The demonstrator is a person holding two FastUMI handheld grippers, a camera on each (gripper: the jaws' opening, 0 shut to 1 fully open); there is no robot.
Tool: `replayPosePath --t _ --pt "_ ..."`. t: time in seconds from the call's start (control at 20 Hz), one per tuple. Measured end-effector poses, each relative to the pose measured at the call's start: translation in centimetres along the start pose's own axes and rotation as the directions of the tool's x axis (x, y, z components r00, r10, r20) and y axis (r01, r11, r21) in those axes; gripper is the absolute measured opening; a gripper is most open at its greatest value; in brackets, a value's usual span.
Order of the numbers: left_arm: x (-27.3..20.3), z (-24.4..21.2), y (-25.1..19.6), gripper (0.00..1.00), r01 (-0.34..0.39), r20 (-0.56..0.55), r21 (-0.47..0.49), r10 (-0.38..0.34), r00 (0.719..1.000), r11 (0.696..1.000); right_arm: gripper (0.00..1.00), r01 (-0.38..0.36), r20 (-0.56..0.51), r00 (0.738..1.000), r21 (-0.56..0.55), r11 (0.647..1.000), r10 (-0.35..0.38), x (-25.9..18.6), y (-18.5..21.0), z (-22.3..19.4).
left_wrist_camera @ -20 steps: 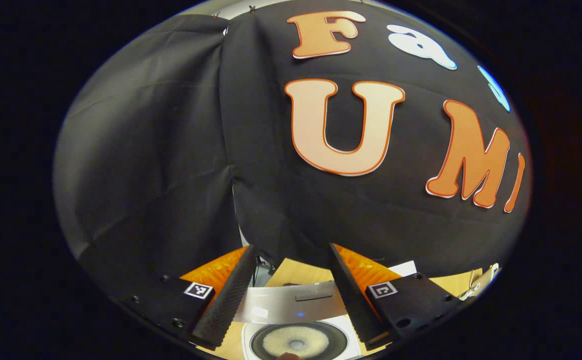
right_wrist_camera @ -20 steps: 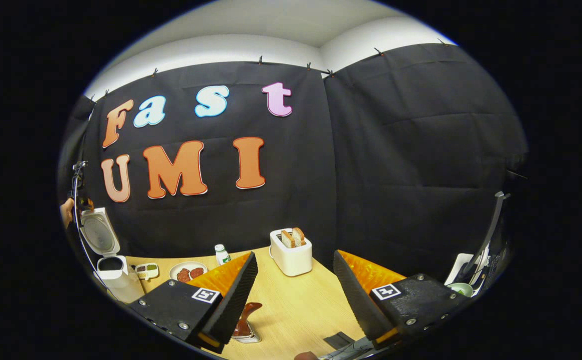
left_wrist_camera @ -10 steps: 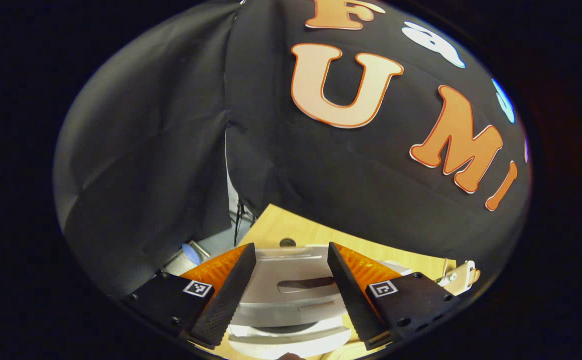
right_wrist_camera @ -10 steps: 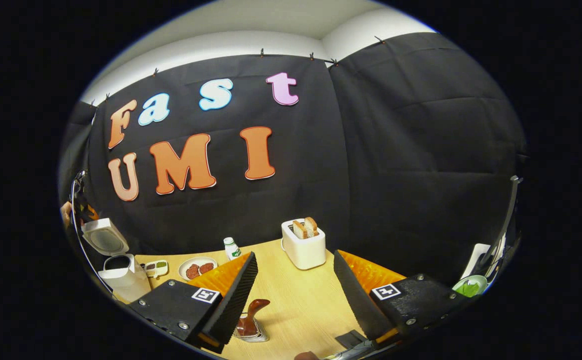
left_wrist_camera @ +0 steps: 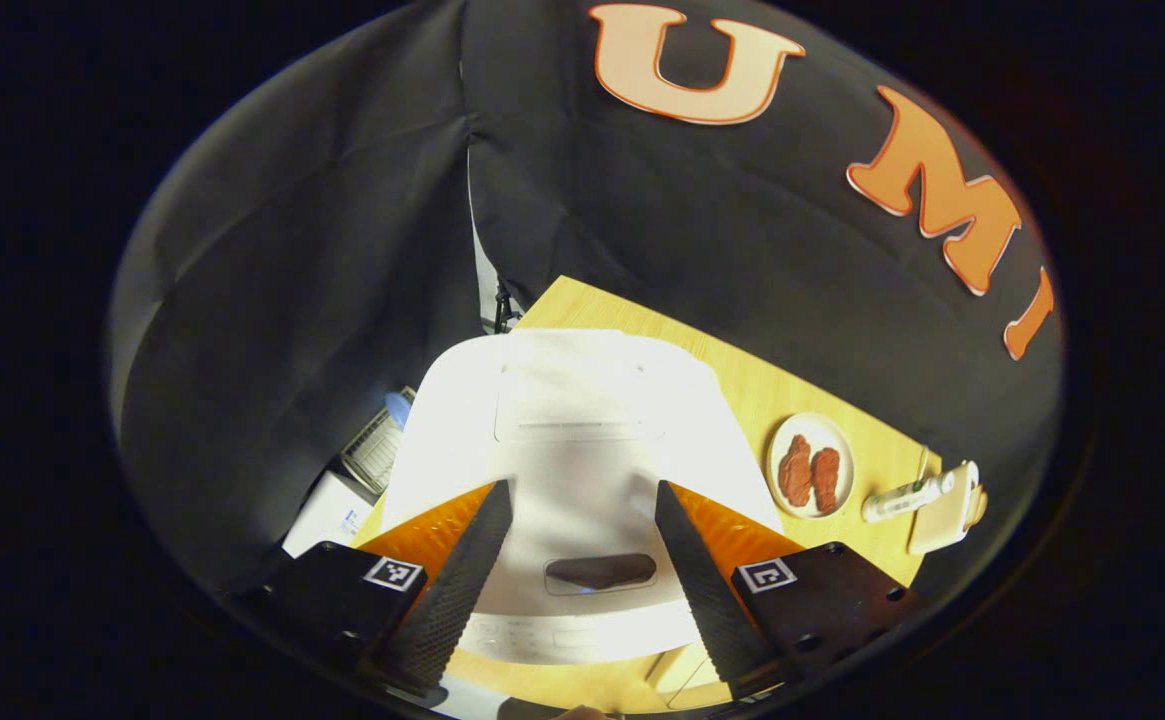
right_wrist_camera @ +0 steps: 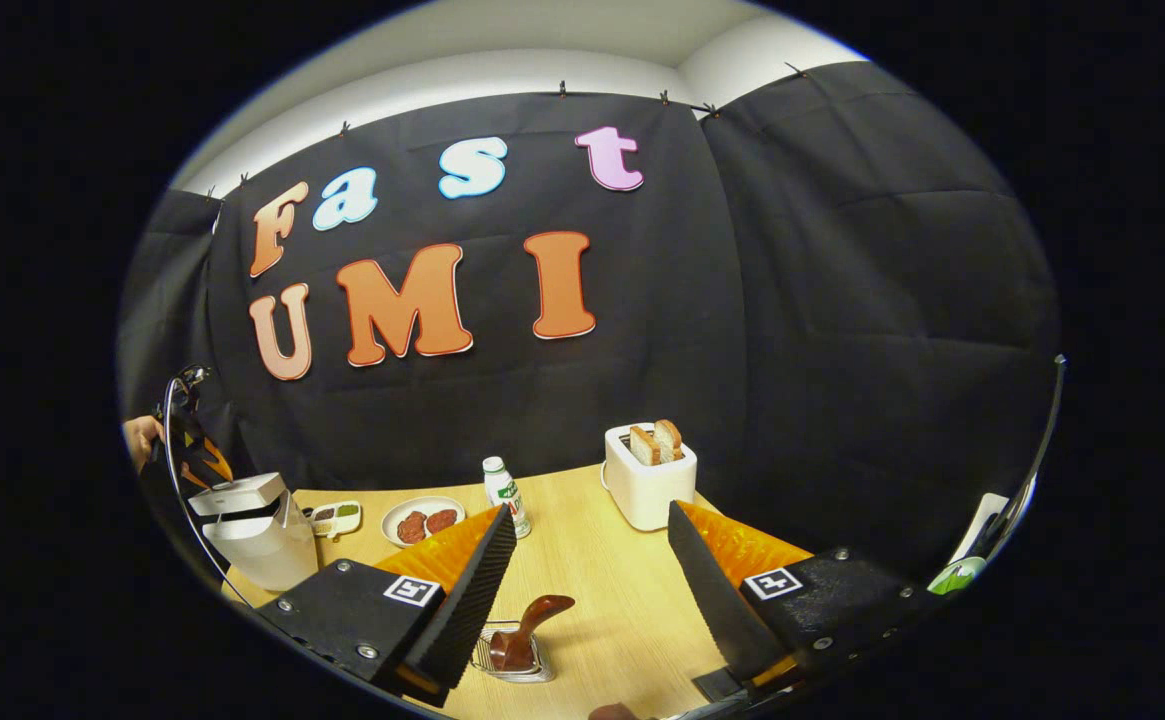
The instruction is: Close the left gripper, press the button to open the rice cooker; take a wooden spoon from the chopstick holder with the right hand, scoop a spoonful of rice and pour it into the rice cooker, then put the wooden spoon back into the chopstick holder.
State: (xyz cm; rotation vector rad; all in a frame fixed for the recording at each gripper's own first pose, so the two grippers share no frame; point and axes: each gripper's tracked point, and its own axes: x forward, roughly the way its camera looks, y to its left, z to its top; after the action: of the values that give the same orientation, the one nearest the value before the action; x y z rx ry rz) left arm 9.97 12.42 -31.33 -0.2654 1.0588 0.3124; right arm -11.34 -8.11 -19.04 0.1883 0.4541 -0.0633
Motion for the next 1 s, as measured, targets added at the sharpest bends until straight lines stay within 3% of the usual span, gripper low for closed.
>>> replayPosePath --t 0.1,0.2,0.25,0.3,0.35,0.4,0.65,0.85,1.0 --pt "0.7 -1.1 -0.4 1.0 -0.035 -0.002 0.05 0.035 0.999 0.998 0.95 0.003 -0.005 1.0 0.006 1.0 -0.003 0.0 -0.1 -0.4" --pt "1.6 -4.0 -1.1 1.0 -0.049 -0.081 0.031 0.051 0.995 0.998 0.95 -0.002 -0.007 1.0 0.009 1.0 0.002 0.1 0.1 -0.6" --pt "2.4 -2.2 -1.4 1.0 -0.053 0.016 0.031 0.053 0.998 0.998 0.95 -0.002 -0.01 1.0 0.006 1.0 0.002 0.1 0.2 -0.8" --pt "2.5 -3.0 -1.9 1.0 -0.054 -0.056 0.033 0.056 0.997 0.998 0.95 -0.003 -0.011 1.0 0.001 1.0 0.003 0.0 0.1 -0.8" --pt "2.4 -2.6 -1.6 1.0 -0.055 -0.001 0.048 0.055 0.999 0.997 0.95 -0.004 -0.011 1.0 -0.003 1.0 0.004 0.1 0.0 -0.9" --pt "2.6 -3.5 -1.9 1.0 -0.045 -0.042 0.049 0.047 0.998 0.998 0.95 -0.005 -0.016 1.0 -0.007 1.0 0.005 0.0 0.0 -1.0" --pt "1.1 -4.6 -3.0 1.0 -0.007 -0.025 0.031 0.008 1.0 0.999 0.95 0.0 -0.016 1.0 -0.021 1.0 0.0 0.4 0.1 -0.6" --pt "-2.9 -3.1 -3.9 1.0 0.057 0.135 0.05 -0.064 0.989 0.997 0.95 -0.021 0.003 1.0 -0.077 0.997 0.022 1.6 1.1 0.6" --pt "-8.0 -1.0 -4.6 1.0 0.051 0.311 0.112 -0.083 0.947 0.992 0.95 -0.046 0.036 0.998 -0.085 0.995 0.049 2.7 2.7 2.9"
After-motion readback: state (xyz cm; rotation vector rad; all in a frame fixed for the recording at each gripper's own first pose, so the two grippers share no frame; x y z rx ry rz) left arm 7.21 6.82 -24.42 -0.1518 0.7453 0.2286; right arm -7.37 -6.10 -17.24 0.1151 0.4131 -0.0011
